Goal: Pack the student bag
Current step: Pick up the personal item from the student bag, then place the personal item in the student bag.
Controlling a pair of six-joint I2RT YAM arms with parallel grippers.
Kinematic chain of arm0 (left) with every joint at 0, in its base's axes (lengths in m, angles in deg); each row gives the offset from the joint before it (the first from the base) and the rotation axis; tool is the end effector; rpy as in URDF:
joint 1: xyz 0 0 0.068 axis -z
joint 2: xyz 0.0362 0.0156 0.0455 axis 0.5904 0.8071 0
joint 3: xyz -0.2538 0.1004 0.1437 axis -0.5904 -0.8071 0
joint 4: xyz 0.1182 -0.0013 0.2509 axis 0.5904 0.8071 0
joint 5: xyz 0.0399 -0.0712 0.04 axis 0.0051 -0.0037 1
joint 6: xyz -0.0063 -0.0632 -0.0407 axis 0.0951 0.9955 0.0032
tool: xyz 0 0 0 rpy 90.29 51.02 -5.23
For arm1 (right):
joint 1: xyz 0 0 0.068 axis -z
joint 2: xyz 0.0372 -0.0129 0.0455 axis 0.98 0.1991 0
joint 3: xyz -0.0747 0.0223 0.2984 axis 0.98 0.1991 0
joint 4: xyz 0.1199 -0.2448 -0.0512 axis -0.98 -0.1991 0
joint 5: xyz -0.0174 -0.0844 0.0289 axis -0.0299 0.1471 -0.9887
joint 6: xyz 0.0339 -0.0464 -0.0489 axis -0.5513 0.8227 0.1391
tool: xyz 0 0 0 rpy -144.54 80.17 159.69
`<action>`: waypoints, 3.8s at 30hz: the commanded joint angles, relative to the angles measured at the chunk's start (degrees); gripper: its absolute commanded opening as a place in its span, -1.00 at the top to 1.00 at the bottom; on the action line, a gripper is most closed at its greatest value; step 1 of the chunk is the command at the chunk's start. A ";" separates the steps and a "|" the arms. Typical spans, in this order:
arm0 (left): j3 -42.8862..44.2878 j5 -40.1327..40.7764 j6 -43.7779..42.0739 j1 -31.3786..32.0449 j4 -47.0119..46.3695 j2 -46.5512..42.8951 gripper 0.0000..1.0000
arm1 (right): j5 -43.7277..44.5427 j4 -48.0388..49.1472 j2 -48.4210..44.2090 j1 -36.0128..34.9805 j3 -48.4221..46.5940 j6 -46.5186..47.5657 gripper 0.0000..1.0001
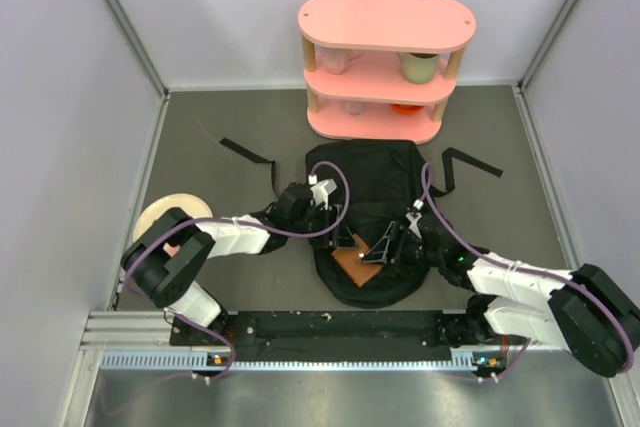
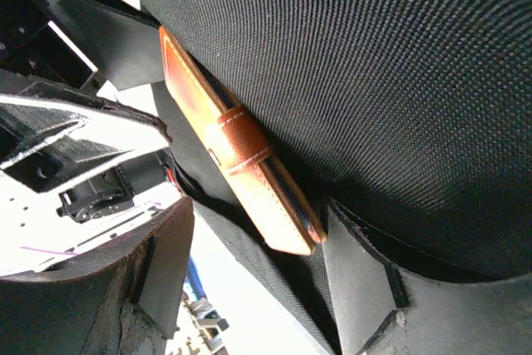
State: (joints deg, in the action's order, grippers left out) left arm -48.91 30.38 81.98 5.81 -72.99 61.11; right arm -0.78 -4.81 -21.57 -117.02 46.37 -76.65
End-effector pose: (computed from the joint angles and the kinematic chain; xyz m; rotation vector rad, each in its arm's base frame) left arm 0.2202 -0.2397 0.1591 0.2997 2.4731 -1.2933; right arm 0.1397 0.1429 0.1382 0.4045 2.5660 1.3171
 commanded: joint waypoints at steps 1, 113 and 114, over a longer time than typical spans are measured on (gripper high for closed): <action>-2.43 -0.83 2.82 0.37 -8.00 0.18 -0.17 | -0.49 7.84 2.93 -0.08 1.04 -3.02 -0.19; 31.84 49.01 -30.39 12.76 28.20 1.51 1.00 | 23.60 -29.44 -31.97 -0.08 -14.87 9.29 1.00; 32.28 49.18 -29.96 12.76 28.38 0.97 1.00 | 23.16 -28.64 -31.70 -0.08 -14.52 8.93 1.00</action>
State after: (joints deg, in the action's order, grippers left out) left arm -17.42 76.15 50.03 19.25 -43.40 68.08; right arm 28.60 -43.65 -54.71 -117.02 30.26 -64.39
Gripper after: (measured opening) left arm 0.011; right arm 0.067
